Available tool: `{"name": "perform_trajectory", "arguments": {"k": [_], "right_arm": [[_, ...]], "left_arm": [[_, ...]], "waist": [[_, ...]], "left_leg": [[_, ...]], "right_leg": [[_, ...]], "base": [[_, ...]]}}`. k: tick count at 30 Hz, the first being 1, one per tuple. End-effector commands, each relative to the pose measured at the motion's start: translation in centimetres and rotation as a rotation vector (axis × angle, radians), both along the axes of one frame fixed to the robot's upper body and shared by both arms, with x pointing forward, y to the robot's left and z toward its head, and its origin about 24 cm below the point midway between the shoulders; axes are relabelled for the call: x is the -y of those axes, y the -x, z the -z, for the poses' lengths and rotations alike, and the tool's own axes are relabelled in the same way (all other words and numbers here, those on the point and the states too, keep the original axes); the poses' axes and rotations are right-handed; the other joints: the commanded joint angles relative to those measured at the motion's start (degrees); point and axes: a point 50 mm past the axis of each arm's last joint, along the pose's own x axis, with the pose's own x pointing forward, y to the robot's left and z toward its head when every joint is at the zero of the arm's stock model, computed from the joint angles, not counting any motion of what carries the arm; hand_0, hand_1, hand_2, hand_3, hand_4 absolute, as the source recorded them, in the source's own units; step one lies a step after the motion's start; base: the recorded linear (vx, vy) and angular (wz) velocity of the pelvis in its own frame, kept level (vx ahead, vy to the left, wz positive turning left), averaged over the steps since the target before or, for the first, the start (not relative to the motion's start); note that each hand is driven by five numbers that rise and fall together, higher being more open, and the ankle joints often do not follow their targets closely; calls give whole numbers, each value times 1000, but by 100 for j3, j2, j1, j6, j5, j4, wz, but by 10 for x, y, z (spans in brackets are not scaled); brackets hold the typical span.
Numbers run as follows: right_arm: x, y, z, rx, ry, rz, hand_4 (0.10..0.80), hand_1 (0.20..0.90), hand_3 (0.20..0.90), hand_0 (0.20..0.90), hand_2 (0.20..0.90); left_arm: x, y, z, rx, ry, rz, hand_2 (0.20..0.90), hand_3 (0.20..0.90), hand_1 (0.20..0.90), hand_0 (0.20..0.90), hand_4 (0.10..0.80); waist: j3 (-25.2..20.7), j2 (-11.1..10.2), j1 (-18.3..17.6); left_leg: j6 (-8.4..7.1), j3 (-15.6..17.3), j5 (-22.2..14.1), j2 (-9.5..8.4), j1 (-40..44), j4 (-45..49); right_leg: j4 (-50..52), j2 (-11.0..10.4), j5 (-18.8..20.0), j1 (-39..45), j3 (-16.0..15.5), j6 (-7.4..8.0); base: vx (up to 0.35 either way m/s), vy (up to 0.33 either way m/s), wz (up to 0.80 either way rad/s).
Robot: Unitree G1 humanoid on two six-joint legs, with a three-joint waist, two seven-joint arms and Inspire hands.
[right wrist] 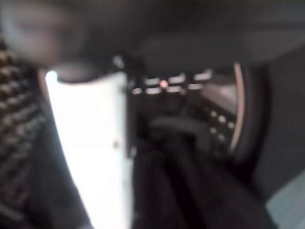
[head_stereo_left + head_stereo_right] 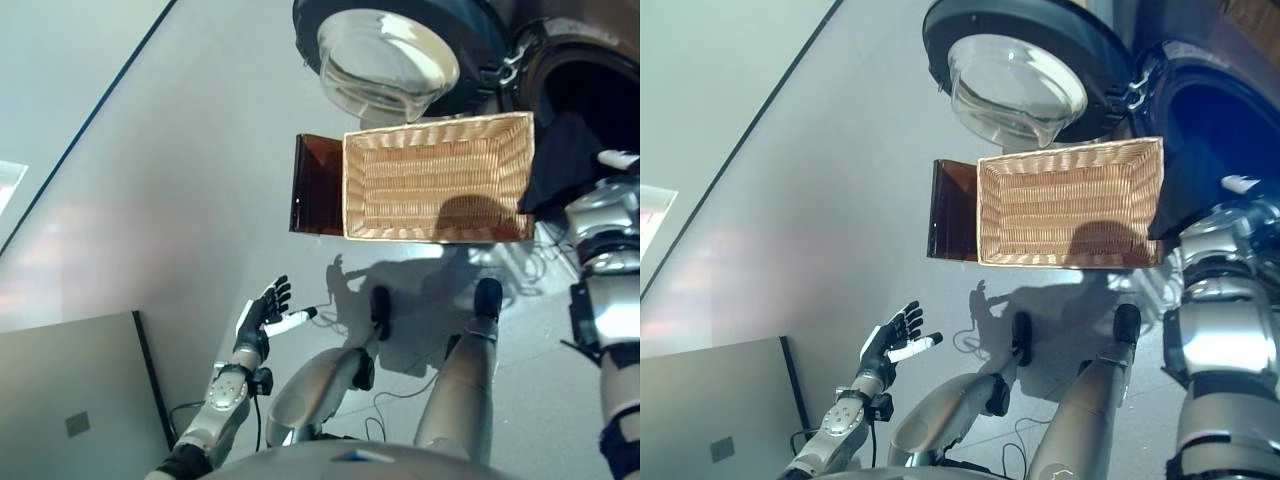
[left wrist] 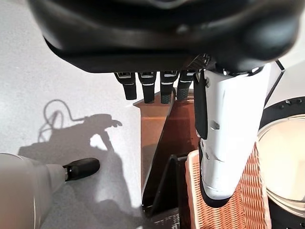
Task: Pick up the clothes and place them into the washing machine
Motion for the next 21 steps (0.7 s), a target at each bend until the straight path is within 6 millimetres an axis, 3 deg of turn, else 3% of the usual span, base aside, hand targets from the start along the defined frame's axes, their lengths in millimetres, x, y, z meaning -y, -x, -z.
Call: {"name": "perform_trajectory", "arguments": {"k": [1,11,13,15,18,20,21], "right_arm": [[3,6,-52,140,348,53,800,900,900,900,900],[-41,-10,18,29,259,-150,800,900,900,900,900],[-44,-11,22,20,257,-164,800,900,900,900,900],[-58,-14,40,-34,243,-227,800,900,900,900,900],[-67,-15,51,-64,241,-270,800,900,900,900,900],[-77,-13,72,-144,237,-325,800,900,900,900,900],[-77,-13,72,-144,237,-326,800,900,900,900,900]], "left_arm": [[-17,-7,-6,74,-52,-76,900,900,900,900,800],[-19,8,20,-50,-134,-91,900,900,900,900,800],[-19,9,22,-62,-143,-90,900,900,900,900,800],[-19,12,26,-81,-164,-85,900,900,900,900,800],[-20,14,29,-99,-177,-97,900,900,900,900,800],[-21,18,35,-135,-198,-95,900,900,900,900,800],[-21,18,35,-135,-199,-95,900,900,900,900,800]], "waist": [[-176,71,-69],[-283,-90,-138],[-294,-106,-147],[-334,-139,-166],[-361,-179,-183],[-423,-239,-185],[-419,-238,-189]], "left_leg": [[-515,-22,-171,-179,-383,475],[-475,84,-335,-148,-307,612],[-471,90,-351,-147,-293,626],[-468,105,-397,-139,-235,661],[-461,114,-430,-133,-181,669],[-455,112,-471,-110,-61,665],[-455,110,-472,-110,-53,664]], "right_leg": [[43,506,-585,436,-314,-510],[-59,555,-551,584,-221,-520],[-74,554,-544,603,-209,-521],[-79,559,-540,671,-197,-514],[-107,563,-527,748,-181,-507],[-178,571,-522,912,-189,-486],[-184,571,-521,923,-192,-486]], "base": [[17,10,-5],[23,8,-8],[20,9,-5],[37,13,-9],[32,1,-9],[60,-14,-8],[60,-15,-5]]}}
